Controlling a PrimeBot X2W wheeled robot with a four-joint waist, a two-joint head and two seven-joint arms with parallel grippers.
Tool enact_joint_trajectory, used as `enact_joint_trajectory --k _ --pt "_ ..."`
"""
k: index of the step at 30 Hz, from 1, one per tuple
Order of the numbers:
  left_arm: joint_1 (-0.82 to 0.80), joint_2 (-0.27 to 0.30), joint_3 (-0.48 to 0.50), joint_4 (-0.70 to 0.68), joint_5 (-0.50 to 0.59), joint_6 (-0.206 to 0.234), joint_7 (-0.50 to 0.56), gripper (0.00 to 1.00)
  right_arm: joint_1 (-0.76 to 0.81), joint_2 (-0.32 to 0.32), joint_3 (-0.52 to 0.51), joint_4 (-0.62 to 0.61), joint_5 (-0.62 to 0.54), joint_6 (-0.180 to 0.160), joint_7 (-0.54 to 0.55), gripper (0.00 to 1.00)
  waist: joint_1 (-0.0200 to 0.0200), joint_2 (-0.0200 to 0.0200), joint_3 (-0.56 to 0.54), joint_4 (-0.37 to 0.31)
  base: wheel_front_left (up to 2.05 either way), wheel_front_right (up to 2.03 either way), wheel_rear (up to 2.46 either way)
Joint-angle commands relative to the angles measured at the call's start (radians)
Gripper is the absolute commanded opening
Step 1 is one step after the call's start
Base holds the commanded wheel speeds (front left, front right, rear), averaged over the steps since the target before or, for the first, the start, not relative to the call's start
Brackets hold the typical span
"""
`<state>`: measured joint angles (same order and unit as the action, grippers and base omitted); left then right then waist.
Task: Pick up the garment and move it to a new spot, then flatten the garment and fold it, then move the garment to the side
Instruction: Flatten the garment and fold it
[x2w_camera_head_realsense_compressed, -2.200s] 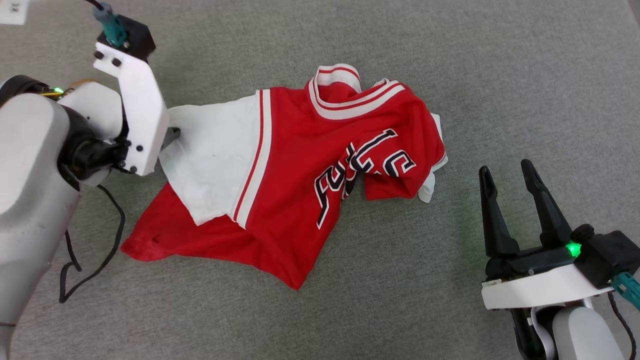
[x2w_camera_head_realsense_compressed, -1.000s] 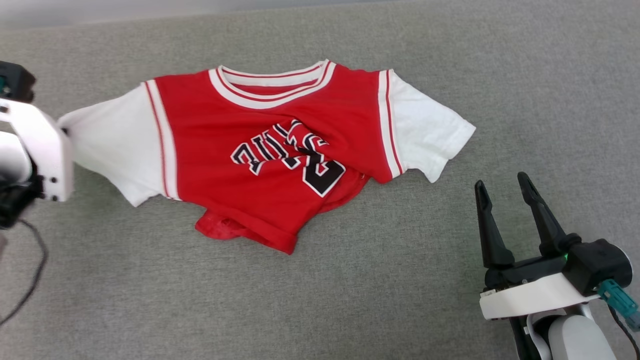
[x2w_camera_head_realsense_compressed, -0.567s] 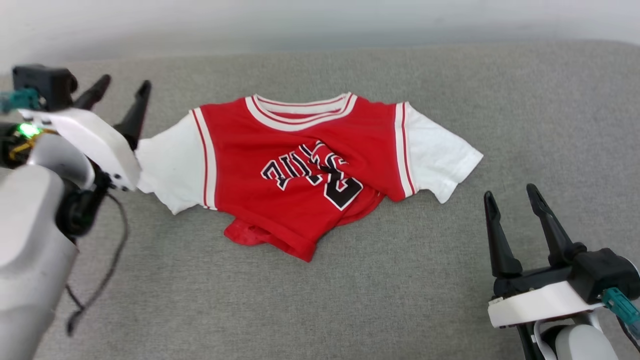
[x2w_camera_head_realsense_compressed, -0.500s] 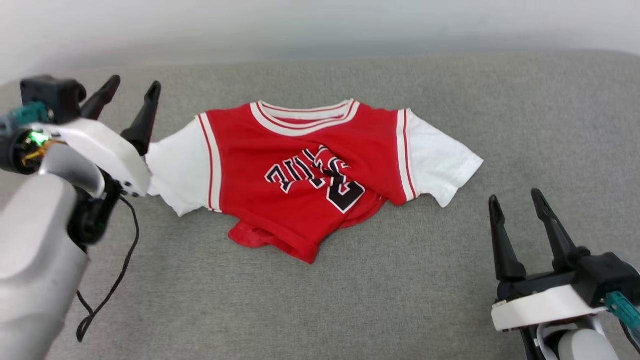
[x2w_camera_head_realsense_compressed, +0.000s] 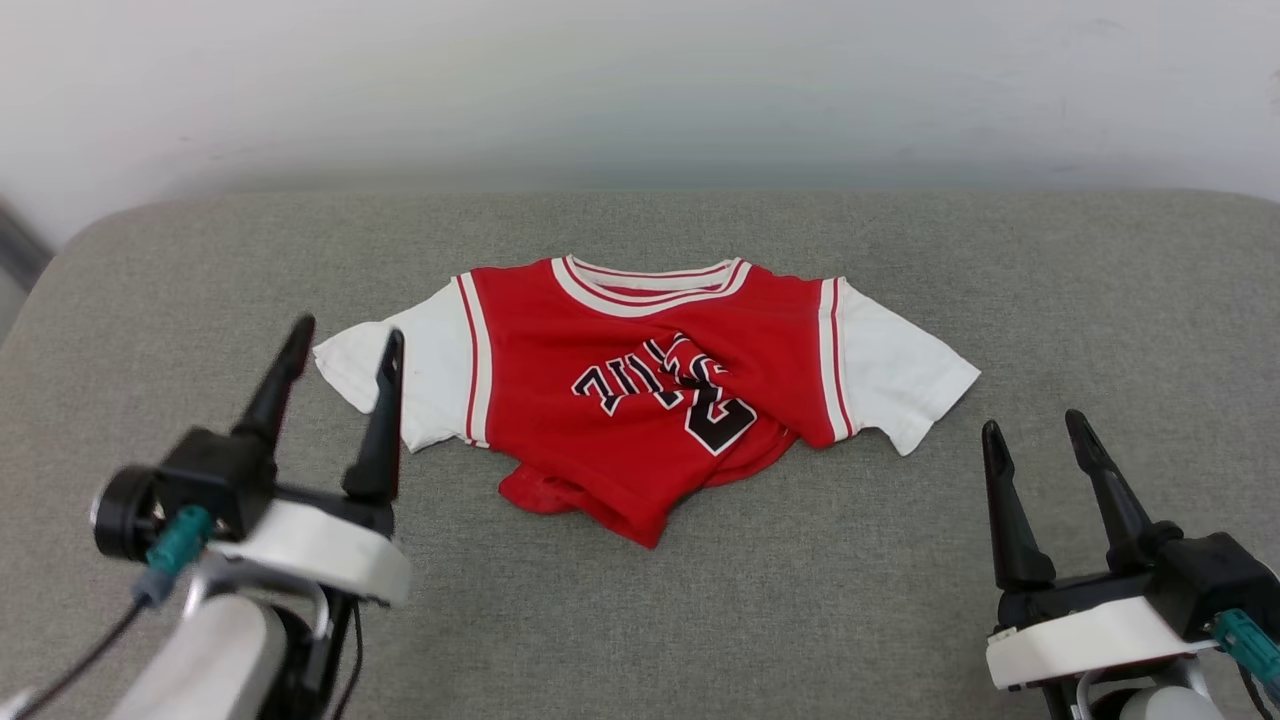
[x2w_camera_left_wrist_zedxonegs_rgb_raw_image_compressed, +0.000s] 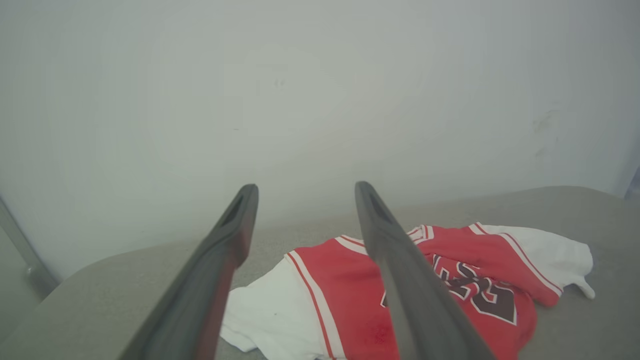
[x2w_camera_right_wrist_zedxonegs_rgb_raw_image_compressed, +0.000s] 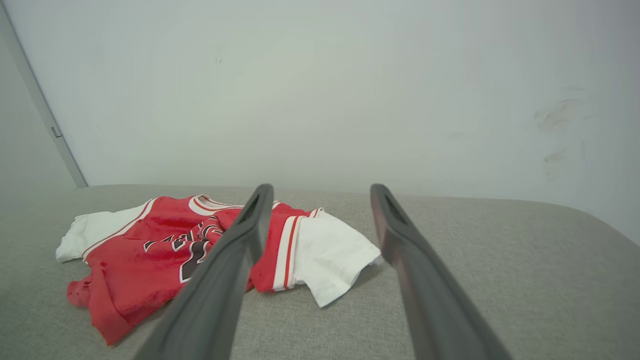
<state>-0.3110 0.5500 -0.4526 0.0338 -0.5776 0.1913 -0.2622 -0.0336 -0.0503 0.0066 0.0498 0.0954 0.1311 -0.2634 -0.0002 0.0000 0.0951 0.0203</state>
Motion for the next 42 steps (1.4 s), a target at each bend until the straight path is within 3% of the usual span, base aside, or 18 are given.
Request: enact_joint_trajectory --k 1,6,13,16,20,26,29,42 --pt "0.051 -0.016 -0.009 -0.013 0.015 0.011 -0.003 1.0 0.018 0.0 0.0 0.002 0.006 -0.001 -0.002 1.0 0.0002 0.0 -0.002 0.003 0.0 0.0 0.0" --pt "0.142 -0.06 -0.022 -0.034 0.053 0.044 -0.003 1.0 0.027 0.0 0.008 0.004 0.009 -0.001 -0.002 1.0 0.0002 0.0 -0.005 0.005 0.0 0.0 0.0" --pt "0.09 -0.059 -0.085 -0.027 0.08 0.018 0.079 1.0 0.015 0.0 0.01 -0.004 0.008 -0.001 -0.002 1.0 0.0002 0.0 0.028 -0.005 0.0 0.0 0.0" --pt "0.029 -0.057 -0.127 -0.023 0.06 -0.024 0.212 1.0 0.006 0.0 0.012 -0.007 0.002 -0.001 -0.002 1.0 0.0002 0.0 0.058 -0.011 0.0 0.0 0.0" --pt "-0.083 -0.05 -0.21 -0.018 0.025 -0.1 0.476 1.0 -0.01 0.0 0.025 -0.005 0.001 -0.001 -0.002 1.0 0.0002 0.0 0.102 -0.032 0.0 0.0 0.0" --pt "-0.24 -0.077 -0.283 -0.034 0.007 -0.154 0.739 1.0 -0.039 0.001 0.038 -0.008 0.012 -0.001 -0.002 1.0 0.0002 0.0 0.176 -0.078 0.0 0.0 0.0" --pt "-0.305 -0.108 -0.291 -0.01 -0.006 -0.163 0.798 1.0 -0.052 0.0 0.045 -0.009 0.013 -0.001 -0.002 1.0 0.0002 0.0 0.209 -0.099 0.0 0.0 0.0" --pt "-0.439 -0.138 -0.368 0.164 -0.017 -0.242 0.975 1.0 -0.075 0.001 0.046 -0.016 0.02 -0.001 -0.002 1.0 0.0002 0.0 0.288 -0.154 0.0 0.0 0.0"
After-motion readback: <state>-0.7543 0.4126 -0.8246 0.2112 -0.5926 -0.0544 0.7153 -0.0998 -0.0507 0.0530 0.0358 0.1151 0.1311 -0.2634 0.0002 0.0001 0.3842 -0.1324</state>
